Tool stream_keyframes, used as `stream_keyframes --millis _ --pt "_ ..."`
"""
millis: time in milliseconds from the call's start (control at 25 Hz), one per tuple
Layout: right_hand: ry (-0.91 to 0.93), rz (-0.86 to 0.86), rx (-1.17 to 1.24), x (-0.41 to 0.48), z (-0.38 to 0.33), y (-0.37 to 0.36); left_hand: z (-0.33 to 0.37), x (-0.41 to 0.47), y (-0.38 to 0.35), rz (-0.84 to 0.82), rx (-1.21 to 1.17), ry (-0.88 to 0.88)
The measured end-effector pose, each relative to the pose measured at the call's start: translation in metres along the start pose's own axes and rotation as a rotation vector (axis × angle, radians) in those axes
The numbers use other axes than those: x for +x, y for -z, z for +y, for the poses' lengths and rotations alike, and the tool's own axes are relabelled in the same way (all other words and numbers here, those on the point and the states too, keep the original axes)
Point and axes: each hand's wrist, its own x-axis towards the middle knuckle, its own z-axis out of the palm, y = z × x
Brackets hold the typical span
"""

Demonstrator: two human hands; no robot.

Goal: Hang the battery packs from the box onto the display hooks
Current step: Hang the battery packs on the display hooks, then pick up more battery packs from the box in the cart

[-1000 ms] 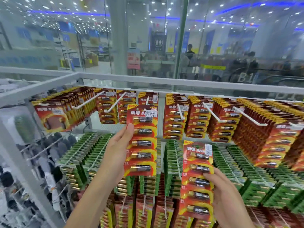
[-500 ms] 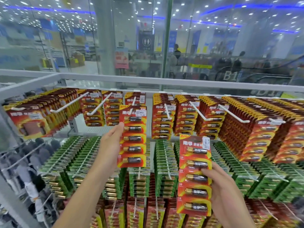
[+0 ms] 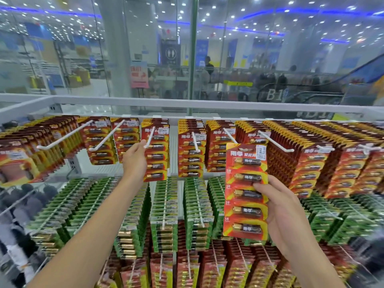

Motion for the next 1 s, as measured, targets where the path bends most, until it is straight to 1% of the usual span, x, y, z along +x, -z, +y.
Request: stream_keyframes --millis 320,520,640,720,800,1000 --pt "-0.054 0.028 -0.071 0.033 -0.001 -0.008 -0.002 0.007 -0.011 0.045 -0.004 -0.028" --pt "-0.057 0.132 -0.156 0.106 0.01 -0.03 -0.006 0.007 -0.009 0.107 0.116 -0.116" --pt "-0.025 0.18 -0.25 0.155 0.031 -0.027 -0.004 0.008 -0.002 0.11 0.174 -0.162" --pt "-0.008 0.178 -0.281 0.183 0.048 -0.017 -0.003 0.01 0.003 0.103 0.211 -0.172" --pt "0.023 0.189 -0.316 0.18 0.046 -0.022 -0.008 0.016 0.01 0.093 0.24 -0.176" --pt "0.088 0.252 -0.386 0.176 0.051 -0.018 -0.016 -0.002 0.031 0.026 0.175 -0.186"
